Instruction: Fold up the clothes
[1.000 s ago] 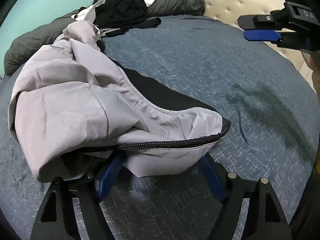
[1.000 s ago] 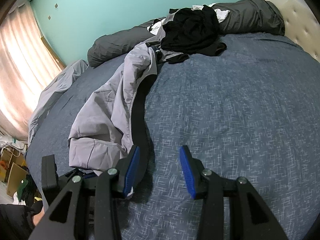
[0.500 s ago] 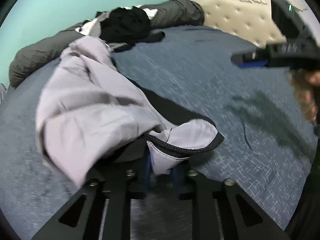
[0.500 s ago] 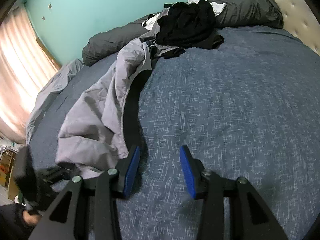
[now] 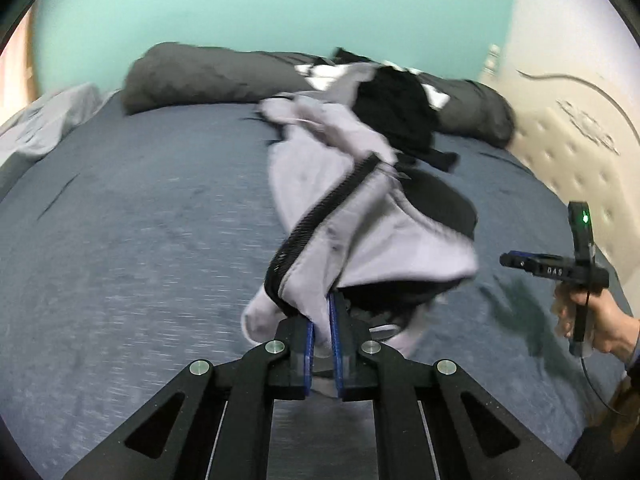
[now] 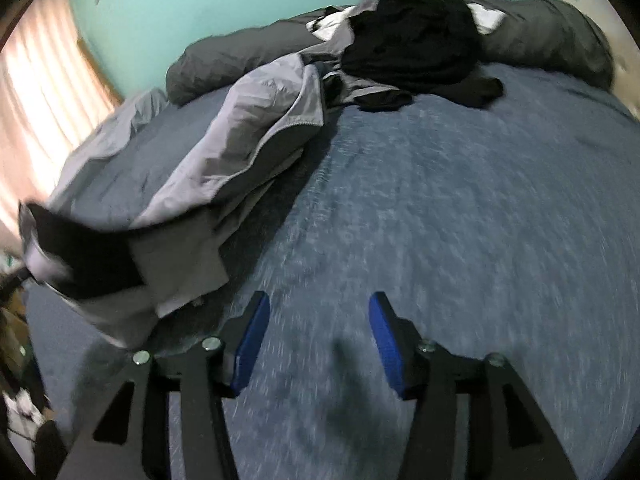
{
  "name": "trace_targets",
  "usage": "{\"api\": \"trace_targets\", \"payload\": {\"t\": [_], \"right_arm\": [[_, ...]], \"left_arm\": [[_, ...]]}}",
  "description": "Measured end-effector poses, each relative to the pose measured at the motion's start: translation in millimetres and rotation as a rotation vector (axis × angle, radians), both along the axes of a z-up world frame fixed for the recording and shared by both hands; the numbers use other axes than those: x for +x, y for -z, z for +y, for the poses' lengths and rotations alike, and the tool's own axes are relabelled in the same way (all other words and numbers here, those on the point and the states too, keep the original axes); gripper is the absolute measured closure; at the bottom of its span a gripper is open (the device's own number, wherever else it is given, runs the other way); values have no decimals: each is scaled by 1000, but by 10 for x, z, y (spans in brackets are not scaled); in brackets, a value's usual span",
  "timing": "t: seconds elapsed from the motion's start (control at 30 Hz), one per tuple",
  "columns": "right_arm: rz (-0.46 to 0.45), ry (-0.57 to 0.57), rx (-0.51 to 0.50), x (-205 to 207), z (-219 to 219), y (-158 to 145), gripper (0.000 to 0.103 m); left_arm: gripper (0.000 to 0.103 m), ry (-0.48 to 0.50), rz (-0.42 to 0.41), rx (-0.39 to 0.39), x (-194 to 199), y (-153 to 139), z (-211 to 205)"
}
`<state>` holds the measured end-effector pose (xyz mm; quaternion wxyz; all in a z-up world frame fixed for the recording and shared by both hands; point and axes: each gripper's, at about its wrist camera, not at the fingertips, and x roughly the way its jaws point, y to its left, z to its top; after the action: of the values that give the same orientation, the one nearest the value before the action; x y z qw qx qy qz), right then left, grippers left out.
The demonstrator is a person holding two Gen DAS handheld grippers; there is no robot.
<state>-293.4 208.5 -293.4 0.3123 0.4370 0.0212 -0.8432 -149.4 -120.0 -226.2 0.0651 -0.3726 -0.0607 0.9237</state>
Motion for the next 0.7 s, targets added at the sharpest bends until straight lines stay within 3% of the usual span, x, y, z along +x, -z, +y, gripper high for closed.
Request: {"api": "trace_targets", "payload": {"t": [0.17, 0.37, 0.7], "right_arm": [[82, -49, 78, -266, -432, 83, 50], [180, -108, 169, -576, -928, 174, 49], [280, -204, 253, -868, -1549, 363, 49]], "left_arm": [[95, -12, -6, -2, -30, 96, -222], [95, -21, -4, 64, -55, 174, -449], [95, -9, 20, 95, -175, 167, -633]]}}
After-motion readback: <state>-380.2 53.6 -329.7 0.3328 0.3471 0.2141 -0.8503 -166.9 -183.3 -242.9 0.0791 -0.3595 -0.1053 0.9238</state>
